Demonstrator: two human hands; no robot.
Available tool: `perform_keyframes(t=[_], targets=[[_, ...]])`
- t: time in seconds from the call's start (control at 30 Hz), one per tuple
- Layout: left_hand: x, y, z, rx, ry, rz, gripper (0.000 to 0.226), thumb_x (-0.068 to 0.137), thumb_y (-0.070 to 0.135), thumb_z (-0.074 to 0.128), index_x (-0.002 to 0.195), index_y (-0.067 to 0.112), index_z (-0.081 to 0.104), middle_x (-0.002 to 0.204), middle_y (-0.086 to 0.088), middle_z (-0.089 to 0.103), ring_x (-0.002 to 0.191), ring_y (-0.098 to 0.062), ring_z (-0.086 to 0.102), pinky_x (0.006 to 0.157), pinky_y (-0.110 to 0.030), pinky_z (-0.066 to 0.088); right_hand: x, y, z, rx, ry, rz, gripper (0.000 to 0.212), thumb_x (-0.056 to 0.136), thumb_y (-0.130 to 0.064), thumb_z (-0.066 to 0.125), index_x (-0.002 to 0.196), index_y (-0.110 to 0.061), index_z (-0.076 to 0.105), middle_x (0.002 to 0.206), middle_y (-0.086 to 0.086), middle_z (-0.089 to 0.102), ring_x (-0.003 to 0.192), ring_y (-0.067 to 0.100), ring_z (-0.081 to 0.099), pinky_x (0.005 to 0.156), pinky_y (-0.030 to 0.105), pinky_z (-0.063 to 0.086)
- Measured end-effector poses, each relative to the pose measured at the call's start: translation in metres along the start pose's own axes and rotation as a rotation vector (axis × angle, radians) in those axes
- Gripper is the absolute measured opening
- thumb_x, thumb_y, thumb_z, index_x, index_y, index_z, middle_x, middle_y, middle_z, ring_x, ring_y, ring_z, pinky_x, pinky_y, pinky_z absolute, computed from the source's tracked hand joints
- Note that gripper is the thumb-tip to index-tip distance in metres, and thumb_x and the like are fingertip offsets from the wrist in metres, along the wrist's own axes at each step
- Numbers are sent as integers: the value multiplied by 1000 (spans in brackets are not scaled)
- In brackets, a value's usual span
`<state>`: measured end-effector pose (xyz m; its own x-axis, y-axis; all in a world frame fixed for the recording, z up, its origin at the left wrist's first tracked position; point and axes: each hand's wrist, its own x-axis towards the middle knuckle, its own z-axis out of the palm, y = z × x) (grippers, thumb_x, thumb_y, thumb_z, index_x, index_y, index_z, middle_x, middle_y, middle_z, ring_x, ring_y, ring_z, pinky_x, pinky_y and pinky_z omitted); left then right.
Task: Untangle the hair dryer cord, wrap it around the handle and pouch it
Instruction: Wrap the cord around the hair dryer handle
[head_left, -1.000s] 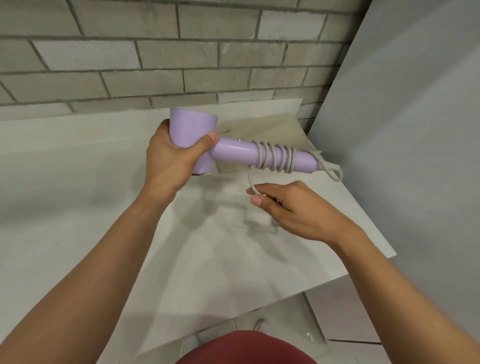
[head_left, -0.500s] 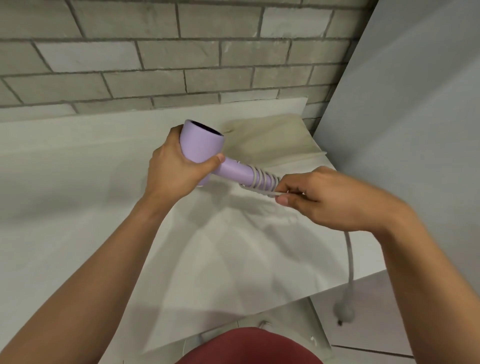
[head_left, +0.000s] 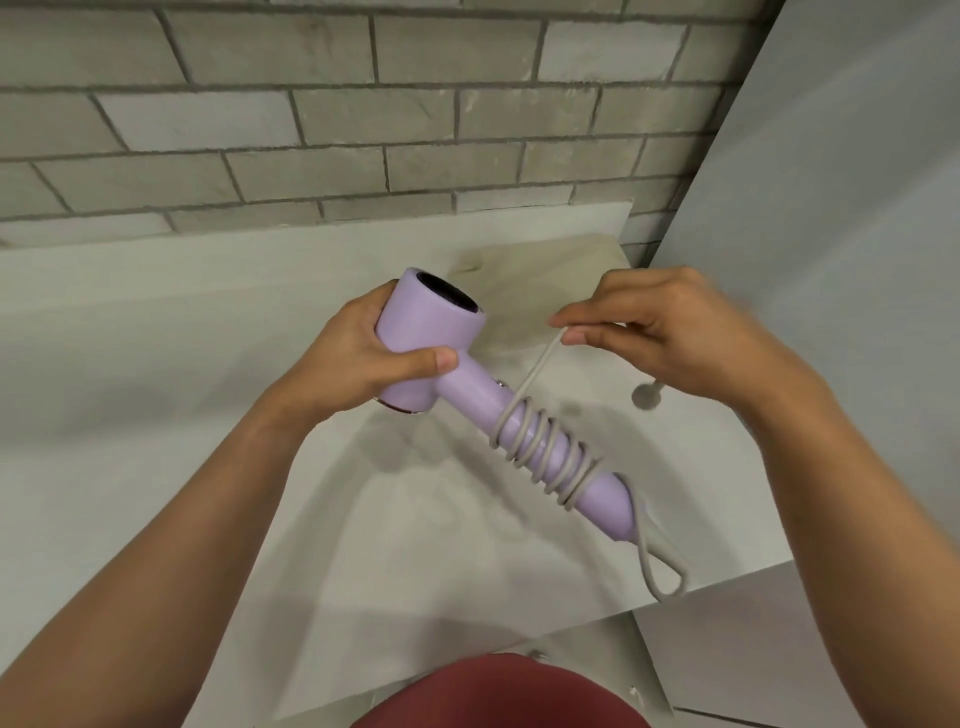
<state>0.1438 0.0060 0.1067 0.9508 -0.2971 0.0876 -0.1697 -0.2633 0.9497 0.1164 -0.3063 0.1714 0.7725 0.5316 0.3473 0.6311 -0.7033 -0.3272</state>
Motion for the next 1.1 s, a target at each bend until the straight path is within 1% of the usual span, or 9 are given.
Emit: perform_keyframes(t=[0.1,0.3,0.4,0.47,0.5,0.57,0.63,0.83,1.1], targets=[[-2,6,-1,-136,13,17,43,66,49,84,106,46,70,102,10,76,93,-12,74,67,-26,59,2,11,22,45,40,-48,29,103,-26,66,128,-17,76,85,-5,61,72,15,59,72,38,53],[-7,13,10,-256,121,58,41,66,46,83,106,43,72,101,8,77,93,-16,75,67,-28,59,-3,18,65,159,105,-80,39,108,-23,53,145,-16,62,88,3,55,79,13,55,83,16,44],[-4,17,16,-285,243,65,48,66,47,84,109,33,70,102,5,77,94,-19,76,66,-29,60,-33,29,93,358,-4,334,66,93,-57,68,145,-17,61,98,-2,58,95,9,59,101,24,44],[0,21,19,-276,330,56,52,64,50,85,109,30,69,101,7,78,93,-16,76,67,-27,59,-41,31,117,198,-356,581,85,93,-76,54,154,-16,49,119,-11,48,115,12,49,110,20,27],[3,22,19,-262,369,49,54,62,51,85,109,29,68,100,7,78,93,-15,76,67,-27,59,-35,31,123,176,-447,558,70,105,-67,40,155,-19,46,123,-15,41,121,10,45,107,20,23],[6,22,18,-215,429,37,54,62,53,85,107,30,67,100,9,77,93,-14,75,69,-29,60,-22,19,125,176,-190,424,39,110,-55,32,122,-34,62,110,-25,52,113,5,56,100,28,39],[8,19,15,-161,470,32,49,63,55,84,104,34,66,98,12,76,91,-12,74,66,-30,60,-16,11,121,233,-7,344,18,110,-49,38,97,-47,50,98,-26,59,99,-1,58,89,16,43],[12,6,12,31,569,-19,54,63,64,81,104,33,62,98,13,71,92,-13,71,71,-45,63,-12,1,120,268,-85,202,26,112,-40,38,131,-36,54,92,-26,58,90,1,59,81,5,41],[14,-18,7,107,691,-113,63,62,68,79,106,28,58,95,18,65,91,-8,67,72,-43,62,-17,-24,114,241,-247,233,38,112,-45,38,142,-25,53,86,0,64,82,20,60,82,36,52]])
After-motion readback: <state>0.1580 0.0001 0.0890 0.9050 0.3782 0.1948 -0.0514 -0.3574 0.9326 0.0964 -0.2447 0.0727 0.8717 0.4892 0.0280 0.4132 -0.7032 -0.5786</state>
